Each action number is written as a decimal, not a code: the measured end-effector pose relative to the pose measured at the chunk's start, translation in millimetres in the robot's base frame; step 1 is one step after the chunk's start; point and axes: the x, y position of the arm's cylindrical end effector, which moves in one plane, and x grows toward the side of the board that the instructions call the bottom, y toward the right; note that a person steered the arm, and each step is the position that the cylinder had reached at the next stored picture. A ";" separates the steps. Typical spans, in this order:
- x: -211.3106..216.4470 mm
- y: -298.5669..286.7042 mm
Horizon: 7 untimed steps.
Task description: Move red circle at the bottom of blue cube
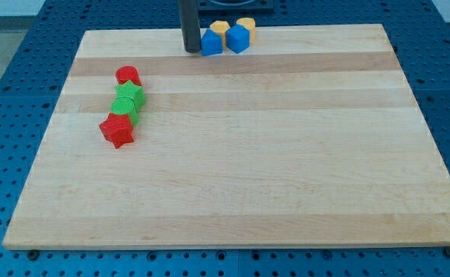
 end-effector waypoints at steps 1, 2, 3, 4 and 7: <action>1.3 12.7; 3.8 24.0; 4.4 28.5; 4.4 16.7; -25.5 -141.2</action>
